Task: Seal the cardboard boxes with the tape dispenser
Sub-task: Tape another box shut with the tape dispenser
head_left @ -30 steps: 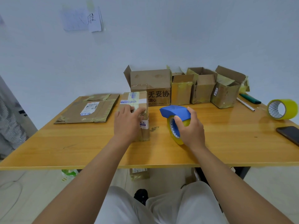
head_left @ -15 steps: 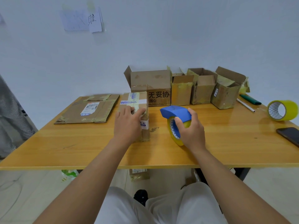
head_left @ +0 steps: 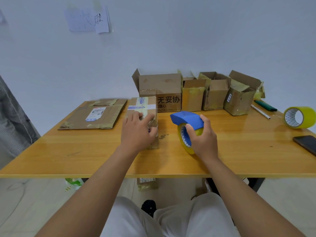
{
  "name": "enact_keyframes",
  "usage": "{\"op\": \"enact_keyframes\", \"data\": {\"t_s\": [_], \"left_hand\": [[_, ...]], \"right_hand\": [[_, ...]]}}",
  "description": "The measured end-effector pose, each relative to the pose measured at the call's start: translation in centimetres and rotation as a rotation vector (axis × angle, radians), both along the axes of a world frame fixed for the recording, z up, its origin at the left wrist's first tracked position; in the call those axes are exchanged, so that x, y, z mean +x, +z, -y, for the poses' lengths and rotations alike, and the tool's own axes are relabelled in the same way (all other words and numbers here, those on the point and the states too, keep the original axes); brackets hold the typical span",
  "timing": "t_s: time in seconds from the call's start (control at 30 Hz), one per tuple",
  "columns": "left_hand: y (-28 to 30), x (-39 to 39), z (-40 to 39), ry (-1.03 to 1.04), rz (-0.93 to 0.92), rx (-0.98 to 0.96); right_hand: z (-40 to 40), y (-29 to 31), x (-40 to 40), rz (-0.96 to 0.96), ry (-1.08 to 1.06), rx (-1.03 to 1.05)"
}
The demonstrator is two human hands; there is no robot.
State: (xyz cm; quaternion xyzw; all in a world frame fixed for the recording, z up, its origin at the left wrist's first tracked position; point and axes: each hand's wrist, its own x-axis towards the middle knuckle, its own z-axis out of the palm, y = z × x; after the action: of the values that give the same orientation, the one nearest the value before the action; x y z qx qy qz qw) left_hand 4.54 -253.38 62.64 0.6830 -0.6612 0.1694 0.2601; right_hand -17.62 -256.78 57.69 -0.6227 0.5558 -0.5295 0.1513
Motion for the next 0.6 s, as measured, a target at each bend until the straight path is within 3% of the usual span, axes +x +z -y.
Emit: {"op": "enact_keyframes", "data": {"t_s": [0.23, 0.43, 0.6], "left_hand": [[0.2, 0.6, 0.4, -0.035, -0.084, 0.030], [0.5, 1.8, 1.3, -0.061, -0.045, 0.106], [0.6, 1.8, 1.5, -0.048, 0.014, 0.038]], "right_hand": [[-0.2, 0.1, 0.0, 0.000, -0.003, 0.002], [-0.3, 0.3, 0.0, 0.003, -0.002, 0.009], [-0.4, 0.3, 0.1, 0.004, -0.004, 0.011]]}}
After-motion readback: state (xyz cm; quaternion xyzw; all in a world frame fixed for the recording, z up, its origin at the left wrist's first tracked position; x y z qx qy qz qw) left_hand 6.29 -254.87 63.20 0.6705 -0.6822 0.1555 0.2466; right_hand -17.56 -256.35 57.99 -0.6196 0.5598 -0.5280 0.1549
